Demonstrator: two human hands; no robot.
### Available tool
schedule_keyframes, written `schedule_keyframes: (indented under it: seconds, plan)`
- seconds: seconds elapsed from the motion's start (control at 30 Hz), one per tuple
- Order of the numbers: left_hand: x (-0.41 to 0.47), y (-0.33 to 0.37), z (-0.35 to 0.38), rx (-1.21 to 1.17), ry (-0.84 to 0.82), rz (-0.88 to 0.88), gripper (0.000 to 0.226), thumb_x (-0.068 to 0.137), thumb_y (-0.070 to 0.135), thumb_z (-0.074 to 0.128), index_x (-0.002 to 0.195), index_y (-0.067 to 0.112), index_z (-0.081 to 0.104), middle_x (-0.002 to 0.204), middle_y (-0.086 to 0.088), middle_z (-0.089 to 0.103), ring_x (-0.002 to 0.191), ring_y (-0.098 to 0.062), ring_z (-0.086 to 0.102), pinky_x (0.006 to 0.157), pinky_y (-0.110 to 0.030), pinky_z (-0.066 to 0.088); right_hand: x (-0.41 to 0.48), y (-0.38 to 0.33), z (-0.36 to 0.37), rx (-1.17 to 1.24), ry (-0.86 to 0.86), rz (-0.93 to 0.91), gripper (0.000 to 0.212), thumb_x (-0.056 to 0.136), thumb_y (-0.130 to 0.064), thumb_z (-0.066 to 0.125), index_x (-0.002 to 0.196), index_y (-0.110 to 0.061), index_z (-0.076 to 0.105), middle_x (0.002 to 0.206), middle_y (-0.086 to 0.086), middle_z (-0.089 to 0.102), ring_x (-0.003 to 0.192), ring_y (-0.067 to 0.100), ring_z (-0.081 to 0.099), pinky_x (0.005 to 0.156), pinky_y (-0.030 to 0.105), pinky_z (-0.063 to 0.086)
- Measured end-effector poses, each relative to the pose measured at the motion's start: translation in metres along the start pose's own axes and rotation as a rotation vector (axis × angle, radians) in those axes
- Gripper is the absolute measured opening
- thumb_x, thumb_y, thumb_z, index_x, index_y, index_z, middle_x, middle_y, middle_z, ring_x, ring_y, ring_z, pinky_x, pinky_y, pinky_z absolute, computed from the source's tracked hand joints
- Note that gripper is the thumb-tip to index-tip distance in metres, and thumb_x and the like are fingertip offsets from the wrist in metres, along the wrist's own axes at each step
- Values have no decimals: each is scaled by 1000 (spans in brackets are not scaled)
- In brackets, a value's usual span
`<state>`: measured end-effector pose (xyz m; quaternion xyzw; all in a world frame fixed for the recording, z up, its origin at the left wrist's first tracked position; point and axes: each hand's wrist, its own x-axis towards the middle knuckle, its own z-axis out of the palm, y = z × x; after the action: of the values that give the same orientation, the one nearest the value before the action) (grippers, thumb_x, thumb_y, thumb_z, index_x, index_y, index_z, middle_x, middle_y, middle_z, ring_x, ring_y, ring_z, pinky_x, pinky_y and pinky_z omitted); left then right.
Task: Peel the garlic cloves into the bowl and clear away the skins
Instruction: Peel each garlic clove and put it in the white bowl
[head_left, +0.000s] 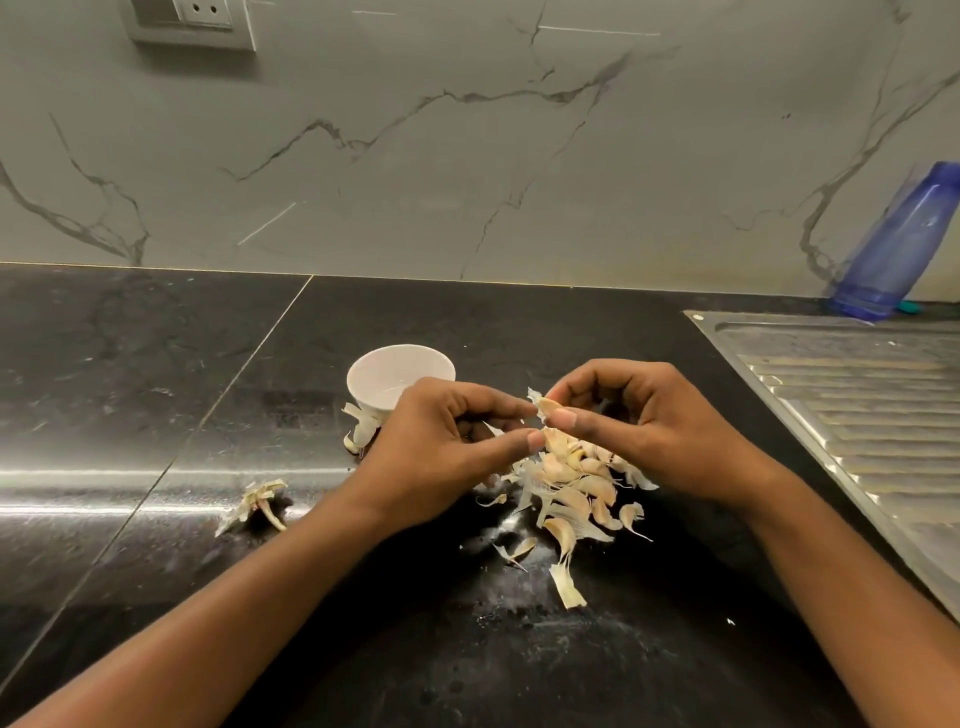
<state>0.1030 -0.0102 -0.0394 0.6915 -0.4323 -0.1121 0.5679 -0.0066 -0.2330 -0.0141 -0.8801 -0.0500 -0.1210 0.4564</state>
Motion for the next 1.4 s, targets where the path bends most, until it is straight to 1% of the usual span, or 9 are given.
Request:
schedule_keyframes:
  seconds: [0.17,0.4,0.47,0.57,0.63,0.87,0.97,1.1,1.4]
  plan:
    - [3,-1,0,-166,39,-50,23,88,17,81,109,7,81,89,-10,81,78,-29,78,73,-35,66,1,0,8,116,49,-51,22,89,-18,81,111,-14,79,102,2,80,92,23,77,77,27,62]
    - [4,0,-1,-281,76,-60,20,89,12,78,105,0,80,87,-19,79,77,-31,77,73,-32,65,0,-2,13,154,87,-45,22,87,-13,82,109,-8,81,96,1,82,88,21,79,75,23,61]
    - [4,-1,1,-217,89,-28,19,90,13,78,106,3,81,87,-13,81,79,-28,78,73,-33,65,-1,-3,14,136,101,-14,22,87,-22,81,107,-11,83,91,2,82,84,24,79,73,30,64]
    - [2,-2,5,-39,85,55,15,92,11,79,105,8,82,88,0,82,79,-19,79,74,-31,65,-4,-6,20,70,99,6,25,87,-34,81,102,-15,86,85,3,82,79,33,77,74,58,64]
    - [1,-3,6,25,75,77,14,92,11,79,105,9,83,87,4,82,79,-14,79,74,-28,64,-5,-7,23,37,104,8,28,85,-41,81,99,-17,86,83,2,81,75,32,77,71,63,62]
    - [-1,-2,5,73,75,121,12,93,11,80,104,11,83,84,5,80,76,-20,78,70,-41,66,-5,-10,27,-20,133,-20,10,91,-25,83,90,-15,86,74,-2,79,64,26,75,60,56,62]
    - [1,-1,3,56,61,122,12,93,9,79,104,8,83,84,2,81,76,-20,78,70,-39,66,-6,-12,29,5,144,-22,15,90,-28,83,91,-13,86,76,1,80,67,26,77,63,54,64]
    - [3,0,-2,3,25,103,13,94,6,77,105,4,82,89,-3,82,82,-22,79,76,-33,65,-5,-11,25,140,100,46,20,88,-24,81,98,-6,85,83,8,81,74,27,79,71,38,67]
    - [2,0,0,17,65,102,11,92,5,79,102,4,82,85,-3,81,77,-21,79,73,-34,66,-4,-15,29,149,113,35,31,84,-35,80,94,-6,84,79,8,80,71,27,79,67,33,65]
